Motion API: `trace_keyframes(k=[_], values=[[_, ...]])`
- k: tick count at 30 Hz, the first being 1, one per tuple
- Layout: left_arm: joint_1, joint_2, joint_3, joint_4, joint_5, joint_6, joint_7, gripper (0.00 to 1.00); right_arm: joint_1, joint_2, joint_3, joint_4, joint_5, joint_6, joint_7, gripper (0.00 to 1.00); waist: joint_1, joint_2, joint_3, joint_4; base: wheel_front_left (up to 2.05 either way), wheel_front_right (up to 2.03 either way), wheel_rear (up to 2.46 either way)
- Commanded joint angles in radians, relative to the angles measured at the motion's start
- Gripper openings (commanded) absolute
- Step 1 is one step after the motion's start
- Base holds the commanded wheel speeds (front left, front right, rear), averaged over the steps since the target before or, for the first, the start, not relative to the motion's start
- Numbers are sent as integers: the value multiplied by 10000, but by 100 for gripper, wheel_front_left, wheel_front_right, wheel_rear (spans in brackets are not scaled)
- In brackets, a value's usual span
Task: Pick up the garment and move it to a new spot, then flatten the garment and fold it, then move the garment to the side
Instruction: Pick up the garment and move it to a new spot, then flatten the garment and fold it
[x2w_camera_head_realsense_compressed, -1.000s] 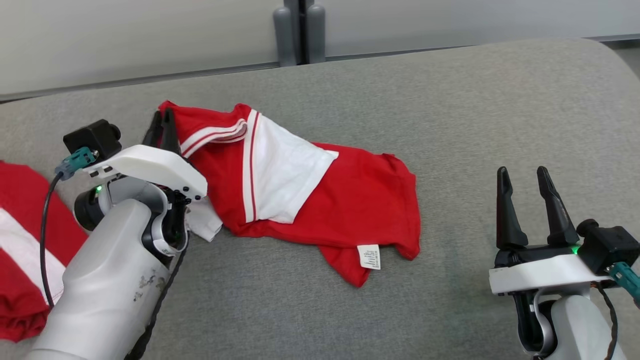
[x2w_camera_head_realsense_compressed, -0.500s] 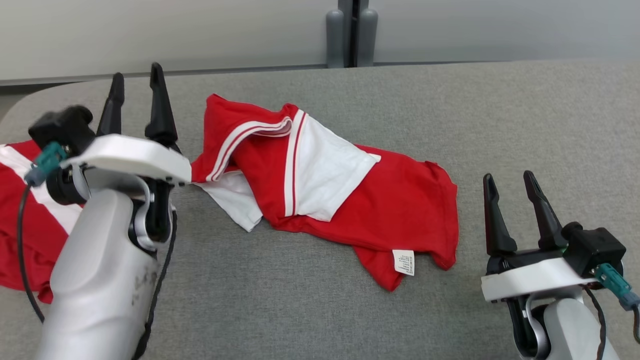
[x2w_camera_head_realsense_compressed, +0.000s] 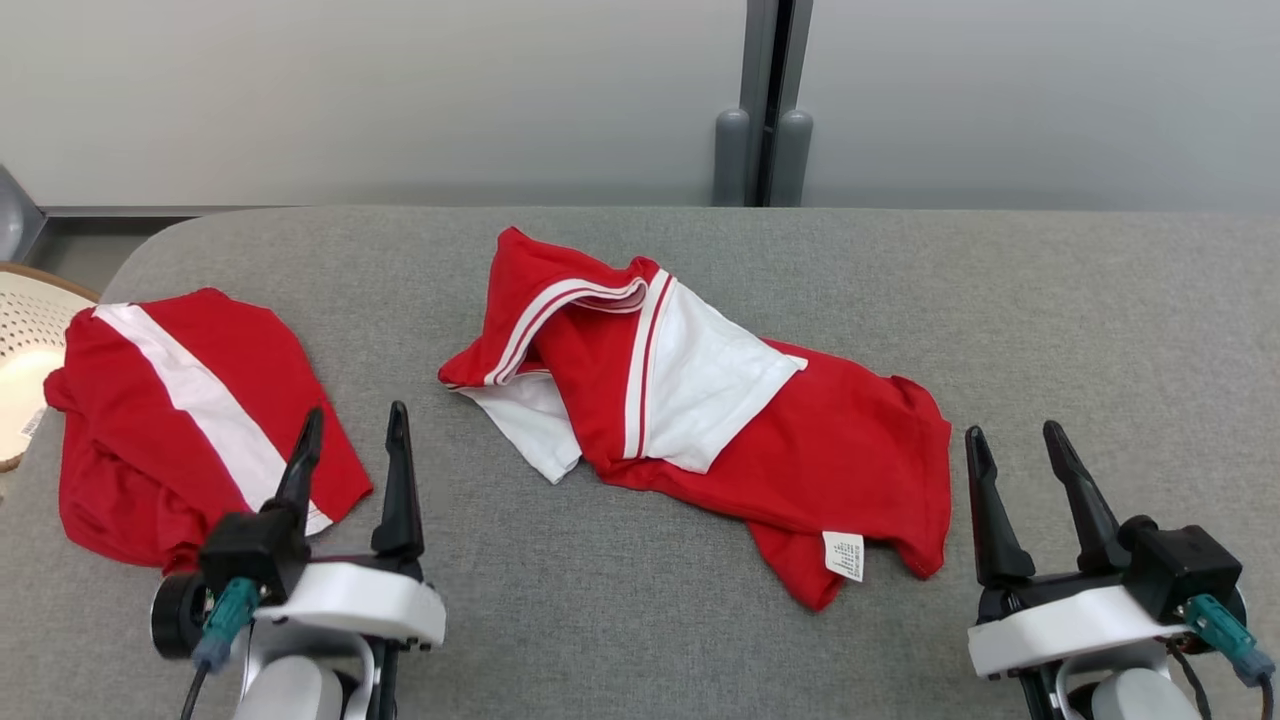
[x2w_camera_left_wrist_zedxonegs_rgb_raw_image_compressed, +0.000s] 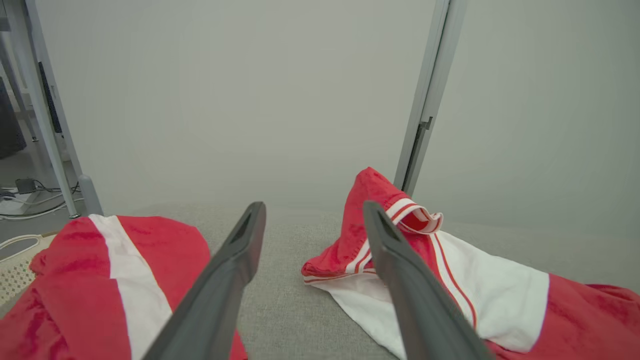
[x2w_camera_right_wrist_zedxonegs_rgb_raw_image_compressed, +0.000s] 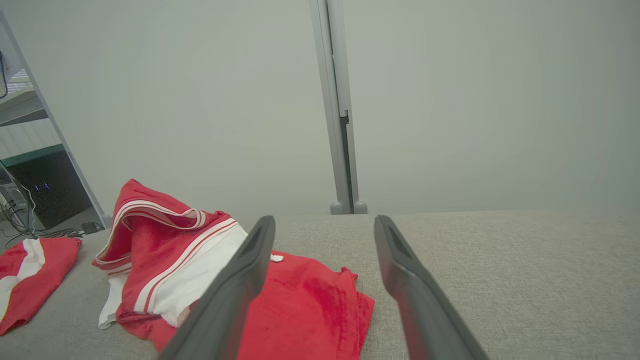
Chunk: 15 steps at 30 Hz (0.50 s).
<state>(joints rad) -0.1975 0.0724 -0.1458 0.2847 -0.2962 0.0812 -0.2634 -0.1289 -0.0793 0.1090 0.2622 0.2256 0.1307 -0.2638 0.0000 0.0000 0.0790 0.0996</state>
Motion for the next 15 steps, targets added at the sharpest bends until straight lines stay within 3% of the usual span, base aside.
trace_keyframes(k=[1,7,15], values=[[376,-23,156,-269,243,95,-18,100,171,-13,21,-18,14,0,-12,100,0,0,-137,94,0,0,0],[1336,-189,430,-816,431,37,-19,100,402,55,103,25,81,0,-13,100,0,0,-305,253,0,0,0],[1156,-202,6,-739,310,2,-19,100,66,56,425,181,232,0,-13,100,0,0,-214,483,0,0,0]])
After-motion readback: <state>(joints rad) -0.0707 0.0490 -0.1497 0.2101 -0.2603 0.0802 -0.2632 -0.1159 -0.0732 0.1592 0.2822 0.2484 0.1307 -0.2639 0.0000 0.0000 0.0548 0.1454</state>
